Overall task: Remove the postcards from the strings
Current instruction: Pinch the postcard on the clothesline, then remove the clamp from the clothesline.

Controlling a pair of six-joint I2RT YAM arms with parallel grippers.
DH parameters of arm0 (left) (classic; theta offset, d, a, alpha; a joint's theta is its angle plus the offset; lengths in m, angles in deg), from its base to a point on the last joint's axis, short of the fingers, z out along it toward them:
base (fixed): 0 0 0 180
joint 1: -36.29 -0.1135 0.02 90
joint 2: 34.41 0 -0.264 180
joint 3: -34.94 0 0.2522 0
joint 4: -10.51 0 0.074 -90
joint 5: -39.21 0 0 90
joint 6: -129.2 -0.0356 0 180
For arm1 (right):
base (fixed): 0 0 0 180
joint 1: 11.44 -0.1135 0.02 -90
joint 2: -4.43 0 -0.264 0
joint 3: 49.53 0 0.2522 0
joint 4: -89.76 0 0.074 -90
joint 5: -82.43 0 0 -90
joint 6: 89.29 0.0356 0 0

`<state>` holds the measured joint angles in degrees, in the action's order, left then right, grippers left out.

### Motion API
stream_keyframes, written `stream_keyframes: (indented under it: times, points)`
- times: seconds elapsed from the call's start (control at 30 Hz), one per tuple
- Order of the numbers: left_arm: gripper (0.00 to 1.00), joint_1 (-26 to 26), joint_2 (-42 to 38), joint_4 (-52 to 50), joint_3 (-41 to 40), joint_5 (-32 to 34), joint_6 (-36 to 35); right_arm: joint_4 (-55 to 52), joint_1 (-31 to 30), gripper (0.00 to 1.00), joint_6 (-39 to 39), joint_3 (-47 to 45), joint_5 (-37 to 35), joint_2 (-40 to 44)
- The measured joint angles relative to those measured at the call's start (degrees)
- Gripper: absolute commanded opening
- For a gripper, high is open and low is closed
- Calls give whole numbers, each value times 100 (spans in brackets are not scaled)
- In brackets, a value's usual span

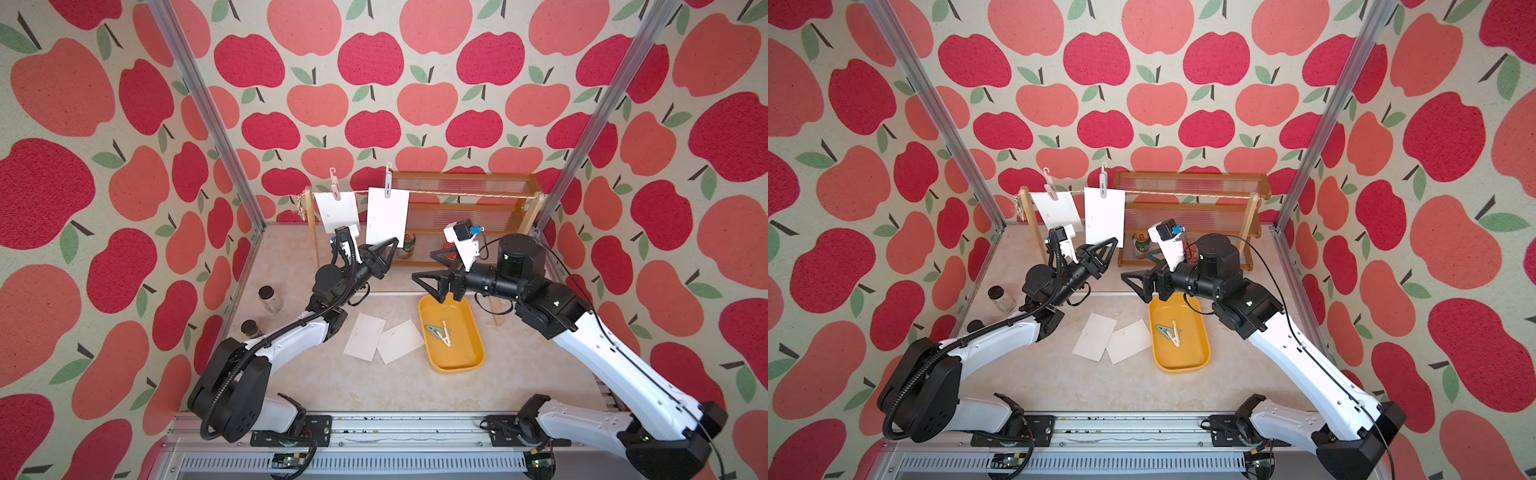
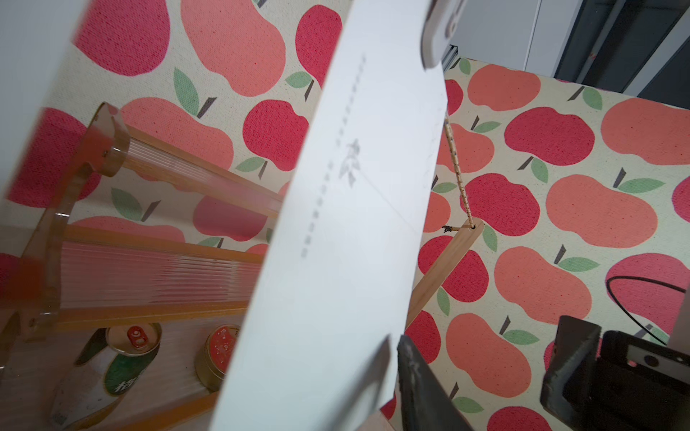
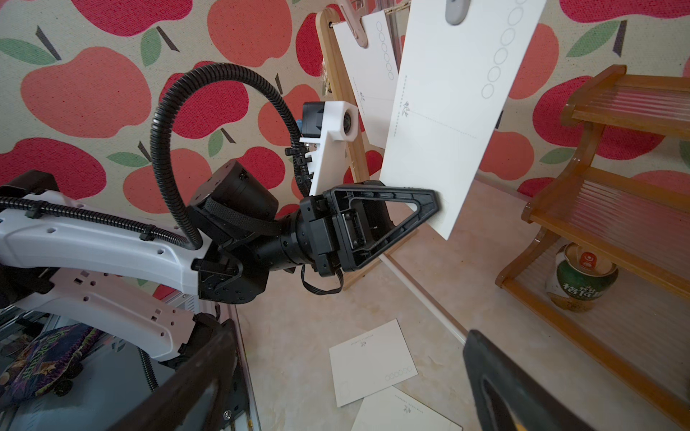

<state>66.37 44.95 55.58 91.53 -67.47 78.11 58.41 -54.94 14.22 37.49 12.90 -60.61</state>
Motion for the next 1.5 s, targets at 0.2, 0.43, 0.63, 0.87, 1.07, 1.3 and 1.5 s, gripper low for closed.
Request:
stream_keyframes:
  times: [0.2, 0.43, 0.63, 0.87, 1.07, 1.3, 1.5]
  points:
    - [20, -85, -345, -46, -140, 63, -74, 13, 0, 97, 0, 2, -2, -79]
    - [0, -87, -404, -271, -168, 63, -85, -28, 0, 97, -7, 170, -2, -227]
    - [0, -116, -396, -400, -155, 2, -83, -184, 44, 96, -68, 1152, -92, -699]
    - [0, -249, -212, -437, 63, -227, 173, -446, 555, 94, -46, 3018, 122, -1834]
    - [0, -260, -122, -461, 223, -422, 382, -785, 859, 94, 17, 4642, 481, -2966]
    - [0, -264, 59, -459, 321, -590, 629, -918, 1220, 95, 286, 6035, 933, -4107]
    - [0, -310, 210, -391, 380, -695, 863, -894, 1217, 95, 579, 6708, 1397, -4806]
